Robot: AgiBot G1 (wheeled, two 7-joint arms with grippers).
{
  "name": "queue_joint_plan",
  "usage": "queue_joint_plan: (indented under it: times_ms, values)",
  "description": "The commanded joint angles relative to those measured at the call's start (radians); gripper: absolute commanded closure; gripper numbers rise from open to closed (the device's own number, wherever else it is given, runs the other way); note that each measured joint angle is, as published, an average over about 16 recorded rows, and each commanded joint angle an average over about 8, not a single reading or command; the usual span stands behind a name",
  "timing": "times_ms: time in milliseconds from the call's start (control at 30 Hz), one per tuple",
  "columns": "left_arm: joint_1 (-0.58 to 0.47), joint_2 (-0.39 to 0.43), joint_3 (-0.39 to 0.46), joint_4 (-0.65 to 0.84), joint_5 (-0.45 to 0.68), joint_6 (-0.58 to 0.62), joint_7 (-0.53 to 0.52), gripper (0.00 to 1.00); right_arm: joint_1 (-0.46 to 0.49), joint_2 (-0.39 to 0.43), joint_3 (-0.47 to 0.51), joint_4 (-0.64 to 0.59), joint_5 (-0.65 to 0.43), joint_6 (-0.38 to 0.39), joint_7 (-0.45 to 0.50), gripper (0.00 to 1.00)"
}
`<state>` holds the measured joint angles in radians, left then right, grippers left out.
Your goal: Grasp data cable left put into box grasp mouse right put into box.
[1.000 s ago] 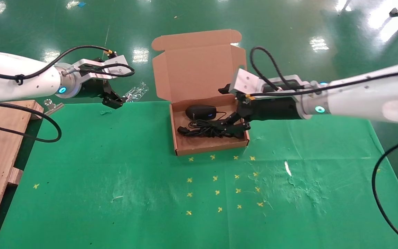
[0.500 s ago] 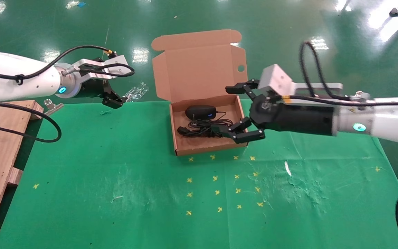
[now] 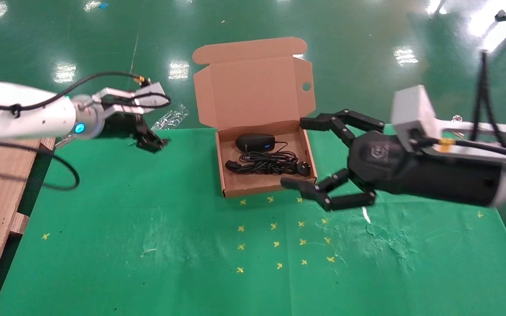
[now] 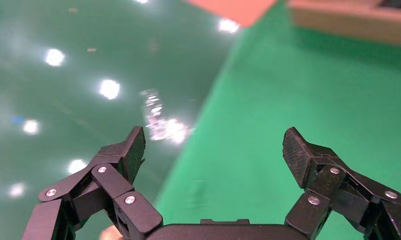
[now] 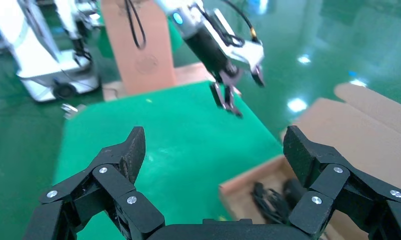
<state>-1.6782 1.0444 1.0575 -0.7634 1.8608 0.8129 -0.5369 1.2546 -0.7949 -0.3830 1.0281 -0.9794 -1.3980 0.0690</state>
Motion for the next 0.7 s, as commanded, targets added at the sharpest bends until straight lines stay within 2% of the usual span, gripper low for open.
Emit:
queue_joint_plan:
  times_ms: [33,433,700]
  values:
    - [0.021,-0.015,-0.027,-0.018,-0.039,0.024,0.012,0.00,-0.024,0.025,0.014,0.035,0.034,-0.013,0.016,0.00]
    - [0.155,-0.111,-0.200,-0.134,-0.291,0.176,0.090,0.00,-0.163,0.166,0.093,0.231,0.225,-0.088,0.107,0.00]
    - [0.245,-0.176,-0.315,-0.211,-0.458,0.277,0.142,0.00,-0.180,0.184,0.103,0.255,0.249,-0.098,0.118,0.00]
